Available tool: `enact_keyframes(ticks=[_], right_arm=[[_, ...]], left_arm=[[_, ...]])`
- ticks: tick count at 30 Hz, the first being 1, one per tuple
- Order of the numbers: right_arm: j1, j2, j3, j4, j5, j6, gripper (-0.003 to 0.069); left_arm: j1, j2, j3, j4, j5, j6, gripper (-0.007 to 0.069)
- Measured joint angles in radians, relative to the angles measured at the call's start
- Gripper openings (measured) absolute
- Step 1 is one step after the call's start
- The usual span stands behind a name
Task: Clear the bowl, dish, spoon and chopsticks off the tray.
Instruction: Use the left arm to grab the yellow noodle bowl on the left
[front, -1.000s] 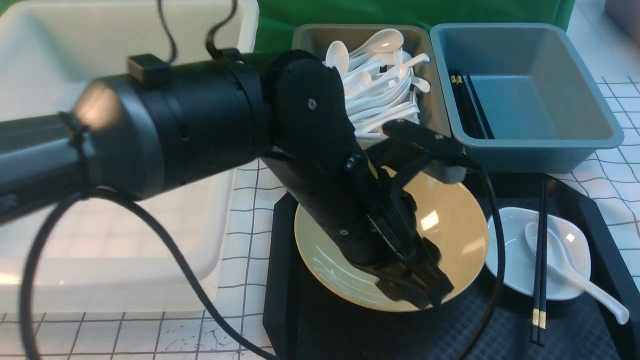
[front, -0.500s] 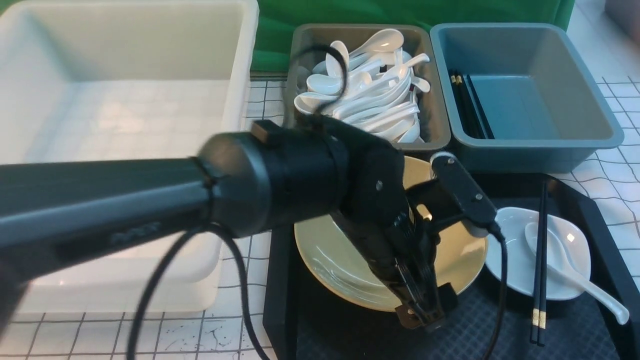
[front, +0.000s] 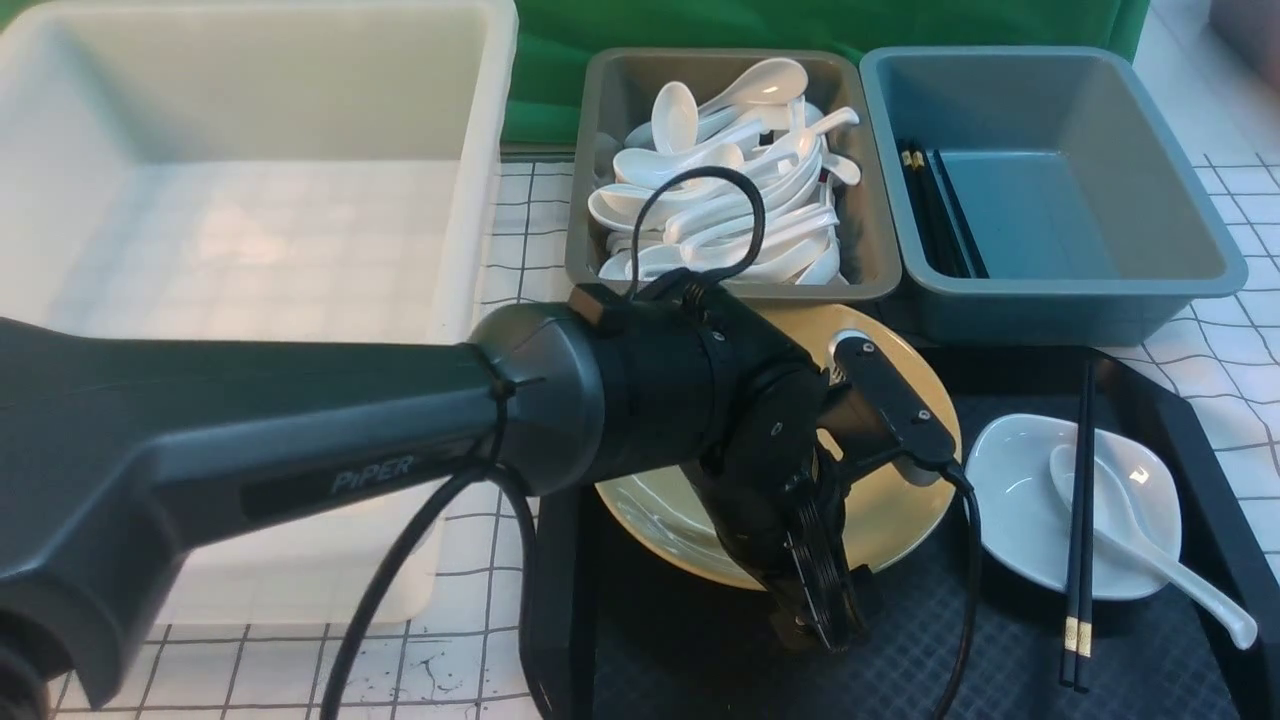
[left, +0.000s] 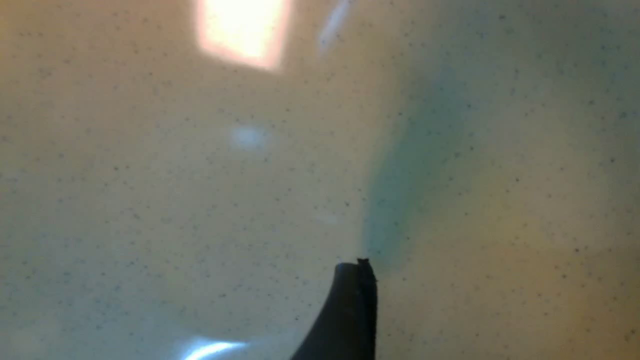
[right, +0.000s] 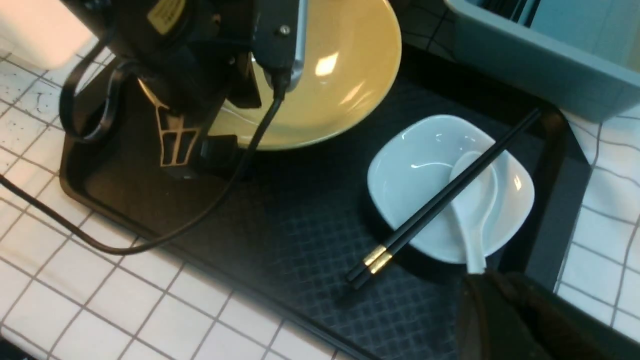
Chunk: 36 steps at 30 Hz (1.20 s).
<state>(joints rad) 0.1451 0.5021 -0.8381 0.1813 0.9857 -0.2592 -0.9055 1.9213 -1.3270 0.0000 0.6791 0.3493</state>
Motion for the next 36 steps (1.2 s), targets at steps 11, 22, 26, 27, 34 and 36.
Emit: enact_keyframes(ticks=[11,22,26,27,34,36], right_arm=[[0.0,-0.001,-0.189,0.222,0.05,-0.187,0.0047],[0.005,-0.002,-0.244,0.233,0.135,-0.223,0.0047],[0.005,-0.002,-0.244,0.233,0.135,-0.226,0.0047],[0.005,-0.002,-0.244,0.233,0.135,-0.229,0.0047],[0.005,-0.002,-0.244,0.233,0.138,-0.234,0.0047],[0.005,-0.002,-0.244,0.233,0.139,-0.234,0.0047]], left_arm=[[-0.01,0.013,-0.001,0.0,0.006,0.008,0.0398],[-0.007,0.014,-0.001,0.018,0.012,-0.028,0.0444],[-0.02,0.008,-0.002,0.063,0.01,-0.017,0.0307],[-0.022,0.006,-0.002,0.066,0.01,-0.016,0.0301],[-0.044,-0.002,-0.003,0.091,0.036,-0.028,0.0302],[-0.057,-0.014,-0.003,0.105,0.049,-0.051,0.0269]])
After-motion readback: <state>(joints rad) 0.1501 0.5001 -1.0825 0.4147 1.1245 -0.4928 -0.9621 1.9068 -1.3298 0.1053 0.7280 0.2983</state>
